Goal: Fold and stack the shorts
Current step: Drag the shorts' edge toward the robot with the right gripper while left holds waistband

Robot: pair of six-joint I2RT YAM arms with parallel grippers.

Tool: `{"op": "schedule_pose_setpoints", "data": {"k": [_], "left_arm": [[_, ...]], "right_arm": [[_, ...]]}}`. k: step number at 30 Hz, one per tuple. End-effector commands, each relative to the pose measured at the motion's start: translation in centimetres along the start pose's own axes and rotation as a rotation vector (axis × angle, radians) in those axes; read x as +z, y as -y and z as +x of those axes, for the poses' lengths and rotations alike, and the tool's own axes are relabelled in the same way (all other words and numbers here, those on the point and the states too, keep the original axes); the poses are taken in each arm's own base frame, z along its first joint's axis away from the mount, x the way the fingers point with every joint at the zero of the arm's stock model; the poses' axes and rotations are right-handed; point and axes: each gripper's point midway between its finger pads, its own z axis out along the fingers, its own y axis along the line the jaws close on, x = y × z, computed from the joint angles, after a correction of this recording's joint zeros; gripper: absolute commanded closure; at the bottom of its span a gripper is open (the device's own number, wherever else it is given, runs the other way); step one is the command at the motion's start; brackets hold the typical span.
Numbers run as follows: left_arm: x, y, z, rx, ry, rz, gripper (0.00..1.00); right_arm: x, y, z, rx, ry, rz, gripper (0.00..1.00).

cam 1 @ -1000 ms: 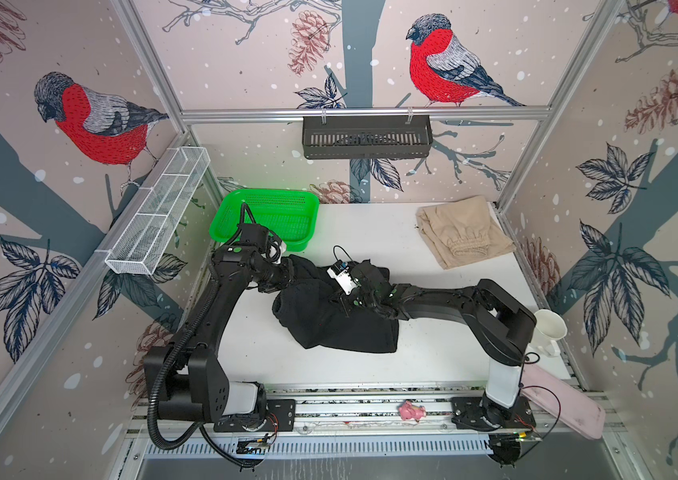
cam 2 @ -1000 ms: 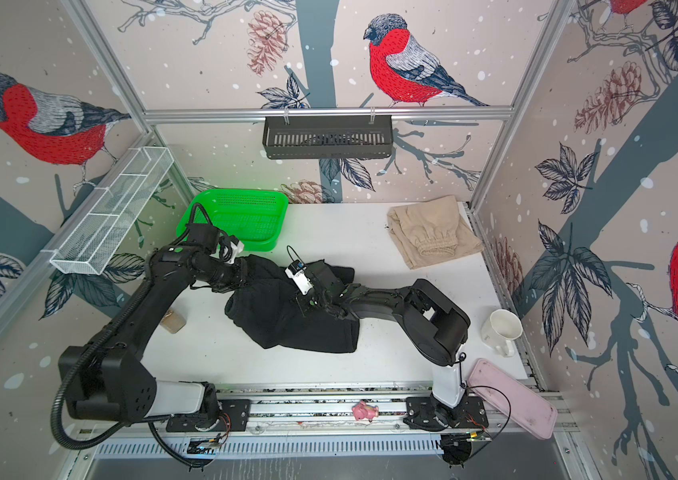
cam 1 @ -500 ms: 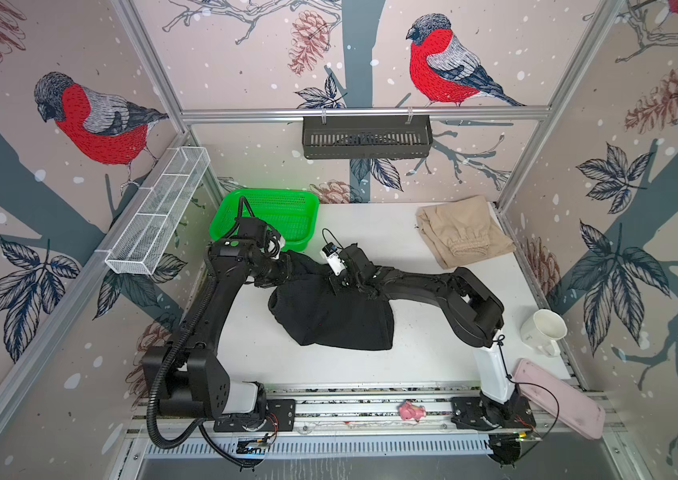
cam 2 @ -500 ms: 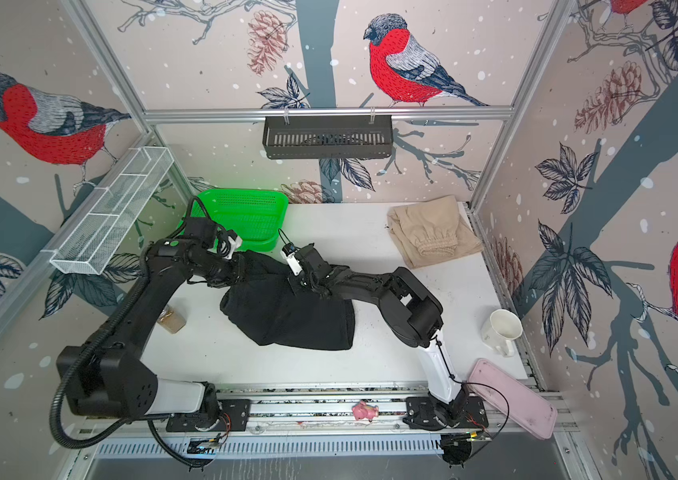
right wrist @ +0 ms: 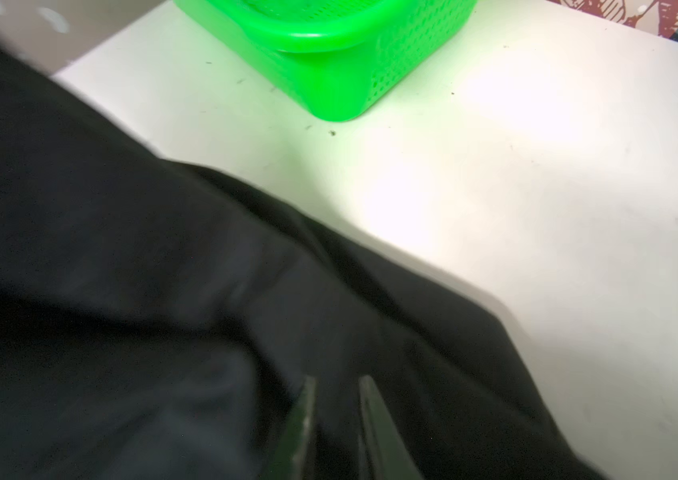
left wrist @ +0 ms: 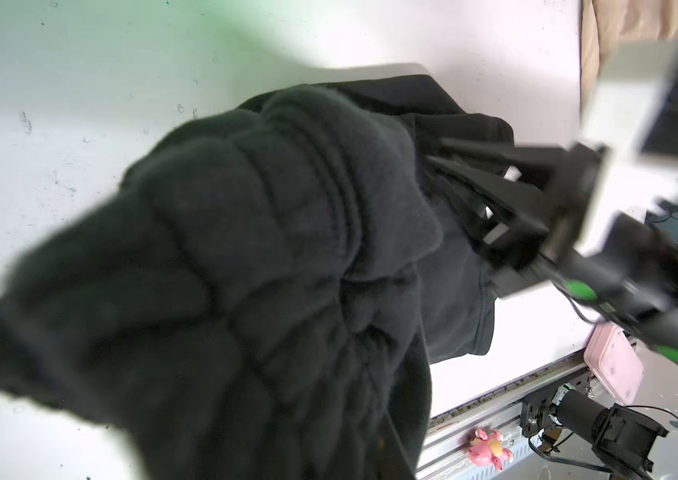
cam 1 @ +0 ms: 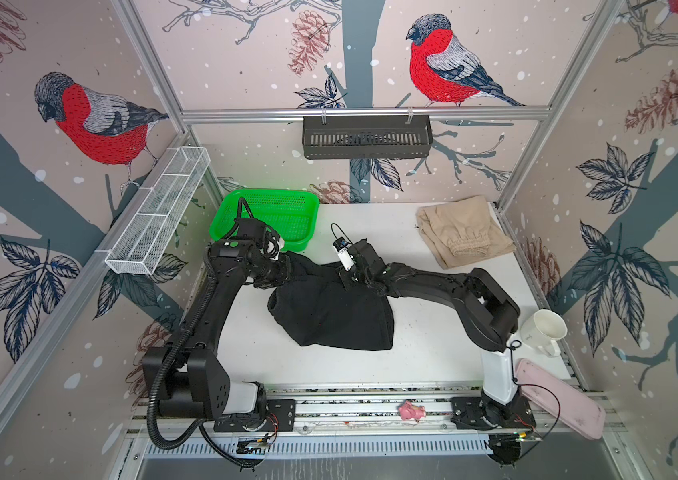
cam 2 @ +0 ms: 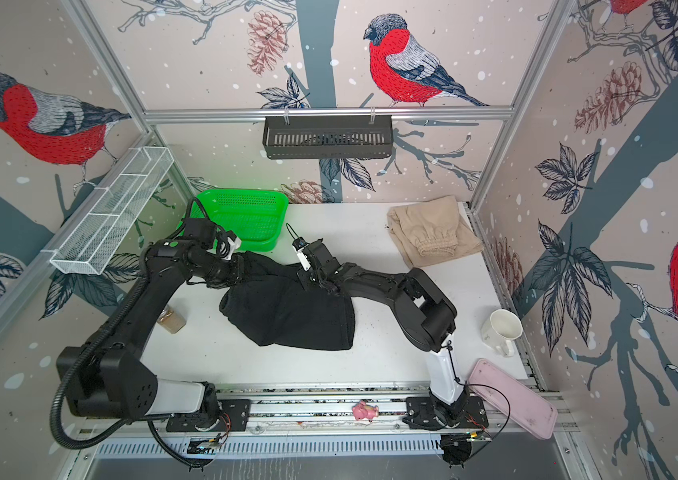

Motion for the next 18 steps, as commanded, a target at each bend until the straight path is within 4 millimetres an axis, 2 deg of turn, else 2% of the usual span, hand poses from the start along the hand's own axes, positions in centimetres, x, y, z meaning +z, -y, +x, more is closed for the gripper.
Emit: {"op": "schedule_pose_setpoints", "data": {"k": [1, 3, 5, 9, 13, 18], "left_arm": [[-0.3, 0.1, -0.4, 0.003, 0.010, 0.000, 1.00], [-0.5, -0.1, -0.6, 0.004, 0.010, -0.010, 1.00], [-0.7, -0.2, -0.8, 0.004, 0.010, -0.021, 1.00], [-0.9, 0.0, -1.3, 0.000, 0.019, -0.014, 1.00], [-1.1, -0.1, -1.5, 0.003, 0.020, -0.023, 1.00], [-1.2, -0.2, -1.7, 0.001, 0.023, -0.027, 1.00]], "right_arm": [[-1.7, -3.3, 1.3, 0.016, -0.003, -0.110, 0.86], [-2.1, -5.6, 2.9, -0.002, -0.029, -0.158, 0.88], [-2.1, -7.8, 5.3, -0.038, -0.090, -0.191, 0.90], [-1.0, -11.7, 8.6, -0.098, -0.162, -0.285, 0.92], [0.1, -14.4, 9.2, -0.134, -0.176, -0.347, 0.94], [1.8, -16.6, 9.9, -0.114, -0.201, -0.429, 0.94]]}}
